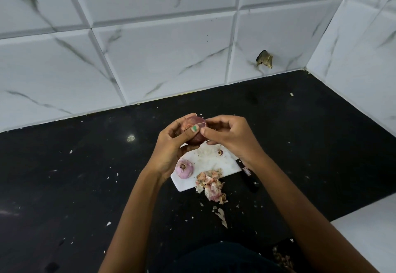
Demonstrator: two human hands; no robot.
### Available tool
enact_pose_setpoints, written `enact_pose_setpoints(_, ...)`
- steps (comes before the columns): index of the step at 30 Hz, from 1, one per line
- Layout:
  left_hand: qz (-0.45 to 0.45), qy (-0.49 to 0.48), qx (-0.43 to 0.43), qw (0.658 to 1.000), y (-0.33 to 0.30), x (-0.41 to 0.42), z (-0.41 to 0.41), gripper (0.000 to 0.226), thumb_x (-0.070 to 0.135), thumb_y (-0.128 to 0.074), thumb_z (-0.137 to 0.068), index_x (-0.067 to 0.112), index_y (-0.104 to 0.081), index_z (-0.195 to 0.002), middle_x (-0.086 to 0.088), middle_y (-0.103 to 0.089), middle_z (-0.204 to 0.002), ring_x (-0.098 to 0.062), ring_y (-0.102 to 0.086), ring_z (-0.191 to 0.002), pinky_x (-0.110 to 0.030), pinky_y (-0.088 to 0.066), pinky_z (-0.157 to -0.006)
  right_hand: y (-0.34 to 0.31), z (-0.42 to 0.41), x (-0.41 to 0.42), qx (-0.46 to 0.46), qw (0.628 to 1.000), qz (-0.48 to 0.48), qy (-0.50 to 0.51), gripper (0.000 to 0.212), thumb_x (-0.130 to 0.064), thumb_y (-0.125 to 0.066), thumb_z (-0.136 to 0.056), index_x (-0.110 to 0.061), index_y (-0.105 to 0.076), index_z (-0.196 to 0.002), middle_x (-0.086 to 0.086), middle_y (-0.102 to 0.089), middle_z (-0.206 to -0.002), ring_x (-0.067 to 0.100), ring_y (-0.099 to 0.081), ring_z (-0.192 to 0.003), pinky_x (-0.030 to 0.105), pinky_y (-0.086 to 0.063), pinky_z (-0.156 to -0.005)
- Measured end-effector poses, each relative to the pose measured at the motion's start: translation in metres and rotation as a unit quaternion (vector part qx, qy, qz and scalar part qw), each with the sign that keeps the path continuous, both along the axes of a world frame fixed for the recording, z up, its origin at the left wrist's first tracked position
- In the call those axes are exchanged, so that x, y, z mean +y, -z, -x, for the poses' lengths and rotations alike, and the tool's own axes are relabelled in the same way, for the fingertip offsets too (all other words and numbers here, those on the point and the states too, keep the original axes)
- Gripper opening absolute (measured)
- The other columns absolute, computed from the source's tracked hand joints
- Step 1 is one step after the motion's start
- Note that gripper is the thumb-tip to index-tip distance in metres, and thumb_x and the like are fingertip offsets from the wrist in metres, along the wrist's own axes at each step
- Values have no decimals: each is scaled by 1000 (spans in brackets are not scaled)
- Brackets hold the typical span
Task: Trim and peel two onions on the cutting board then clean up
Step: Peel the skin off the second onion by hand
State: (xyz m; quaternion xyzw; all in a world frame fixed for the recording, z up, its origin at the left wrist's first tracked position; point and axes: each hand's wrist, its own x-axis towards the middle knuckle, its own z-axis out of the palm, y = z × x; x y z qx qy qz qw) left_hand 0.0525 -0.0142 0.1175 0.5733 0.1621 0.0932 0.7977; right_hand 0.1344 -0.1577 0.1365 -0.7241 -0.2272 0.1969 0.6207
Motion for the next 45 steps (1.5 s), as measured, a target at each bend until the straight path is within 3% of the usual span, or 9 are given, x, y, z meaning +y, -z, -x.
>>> enact_pose_setpoints(4,7,5,-6,1000,0,1,1,46,20,-67,-75,15,-64,-120,-8,-65,-118,-16,-68,-90,-25,-55,-70,-2,-2,2,-30,999,6,18,16,-5,-71,-79,-6,-73,-95,11,-73,-84,25,-71,-78,35,-61,-70)
enact_pose_setpoints(9,24,19,-20,999,0,1,2,41,18,-70,-79,16,-64,-120,-7,-65,-118,-16,-67,-91,-23,-55,-69,0,-3,4,-61,996,-7,59,15,4,-66,-77,-5,-74,-85,11,-71,-74,15,-70,-62,23,-57,-58)
enact_pose_setpoints(14,33,-3,-28,999,-2,2,1,44,16,-66,-75,14,-64,-120,-3,-67,-110,-15,-66,-90,-22,-54,-67,2,-3,2,-35,999,-29,18,15,1,-64,-85,-4,-72,-98,13,-72,-80,16,-71,-68,21,-57,-62)
enact_pose_setpoints(20,53,-2,-37,998,2,2,0,40,16,-69,-80,17,-65,-119,-3,-66,-111,-14,-65,-91,-21,-52,-66,6,-3,2,-6,998,-46,34,15,2,-68,-83,-5,-71,-95,11,-72,-81,15,-71,-70,20,-56,-64)
enact_pose_setpoints(27,85,-5,-32,996,3,2,0,50,17,-69,-80,9,-59,-128,-4,-67,-110,-10,-66,-83,-20,-52,-62,48,-10,-2,-104,977,178,61,10,-1,-63,-85,-8,-70,-87,7,-71,-78,9,-64,-58,27,-58,-65)
enact_pose_setpoints(33,74,-18,-21,997,5,5,-1,47,21,-68,-76,13,-64,-122,-10,-67,-116,-19,-65,-97,-24,-55,-71,62,-8,-7,-134,936,323,-31,30,-23,-53,-95,1,-69,-89,11,-69,-84,19,-63,-79,30,-45,-70)
enact_pose_setpoints(35,58,-13,-20,998,5,4,-1,46,21,-70,-75,14,-65,-121,-10,-67,-117,-20,-66,-98,-25,-56,-74,51,-7,-5,-124,955,268,0,36,-28,-48,-98,1,-69,-93,9,-67,-79,17,-63,-73,30,-47,-67)
enact_pose_setpoints(39,12,-22,-16,1000,3,2,-2,46,20,-73,-75,14,-64,-120,-13,-66,-118,-21,-69,-99,-26,-56,-76,10,-2,-5,35,999,23,15,32,-34,-53,-95,-6,-66,-104,10,-70,-92,20,-70,-77,31,-59,-65)
enact_pose_setpoints(45,-28,-9,-28,999,-1,3,-2,47,22,-70,-73,16,-65,-120,-7,-69,-116,-24,-66,-108,-33,-56,-86,-9,-1,-4,2,1000,22,-6,30,-18,-73,-83,-8,-67,-110,7,-72,-94,18,-72,-81,31,-60,-67)
